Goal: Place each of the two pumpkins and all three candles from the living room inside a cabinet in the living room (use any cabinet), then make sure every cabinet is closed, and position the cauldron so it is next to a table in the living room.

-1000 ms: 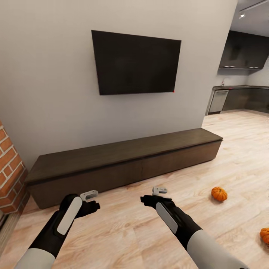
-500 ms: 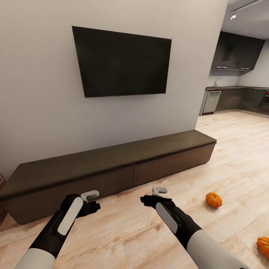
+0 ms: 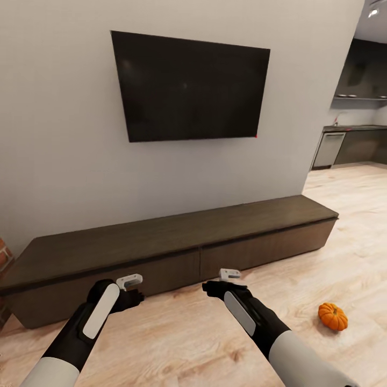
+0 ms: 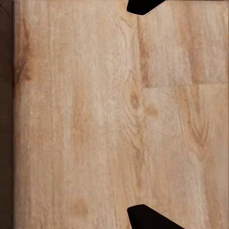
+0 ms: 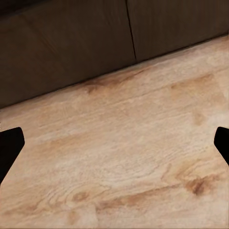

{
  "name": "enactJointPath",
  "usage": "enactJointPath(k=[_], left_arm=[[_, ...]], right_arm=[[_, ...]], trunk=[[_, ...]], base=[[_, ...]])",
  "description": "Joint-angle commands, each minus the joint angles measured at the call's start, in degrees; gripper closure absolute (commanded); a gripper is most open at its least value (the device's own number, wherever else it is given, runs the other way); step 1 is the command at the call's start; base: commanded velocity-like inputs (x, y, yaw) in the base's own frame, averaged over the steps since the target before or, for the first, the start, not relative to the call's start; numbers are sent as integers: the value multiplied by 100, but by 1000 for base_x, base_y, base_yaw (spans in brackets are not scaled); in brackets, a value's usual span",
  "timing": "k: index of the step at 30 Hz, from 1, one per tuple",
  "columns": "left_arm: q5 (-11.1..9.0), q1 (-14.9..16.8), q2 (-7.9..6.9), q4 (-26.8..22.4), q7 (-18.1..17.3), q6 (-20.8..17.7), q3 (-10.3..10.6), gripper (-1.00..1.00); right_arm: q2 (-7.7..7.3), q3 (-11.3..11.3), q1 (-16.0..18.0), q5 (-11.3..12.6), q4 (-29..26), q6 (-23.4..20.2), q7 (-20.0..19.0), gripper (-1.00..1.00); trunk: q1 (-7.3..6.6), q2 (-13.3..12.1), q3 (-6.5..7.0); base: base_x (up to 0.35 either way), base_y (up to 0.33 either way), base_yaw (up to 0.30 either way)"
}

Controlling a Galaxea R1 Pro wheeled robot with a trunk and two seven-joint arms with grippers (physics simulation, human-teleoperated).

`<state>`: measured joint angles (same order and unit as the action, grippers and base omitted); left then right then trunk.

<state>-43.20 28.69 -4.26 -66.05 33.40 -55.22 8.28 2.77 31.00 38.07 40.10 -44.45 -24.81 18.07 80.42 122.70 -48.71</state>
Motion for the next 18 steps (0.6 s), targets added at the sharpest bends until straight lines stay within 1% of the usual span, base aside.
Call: enactJointPath(k=[1, 7, 9, 13, 18], left_arm=[[-57, 5, -5, -5, 60, -7, 16, -100], [-55, 5, 2, -5, 61, -7, 23, -100], [-51, 5, 8, -3, 61, -6, 24, -100], [-49, 5, 17, 2, 61, -6, 29, -100], [-55, 4, 21, 4, 61, -12, 31, -100]], right_arm=[[-5, 20, 5, 60, -11, -7, 56, -100], [-6, 20, 5, 60, -11, -7, 56, -100], [-7, 16, 5, 60, -11, -7, 56, -100], [-9, 13, 4, 60, -11, -7, 56, -100], [-6, 11, 6, 60, -11, -7, 55, -100]], trunk=[[2, 3, -6], [2, 3, -6], [2, 3, -6], [2, 3, -6], [2, 3, -6]], base=[[279, -214, 272], [249, -236, 272], [169, -277, 173], [111, -299, 57], [28, -314, 10]])
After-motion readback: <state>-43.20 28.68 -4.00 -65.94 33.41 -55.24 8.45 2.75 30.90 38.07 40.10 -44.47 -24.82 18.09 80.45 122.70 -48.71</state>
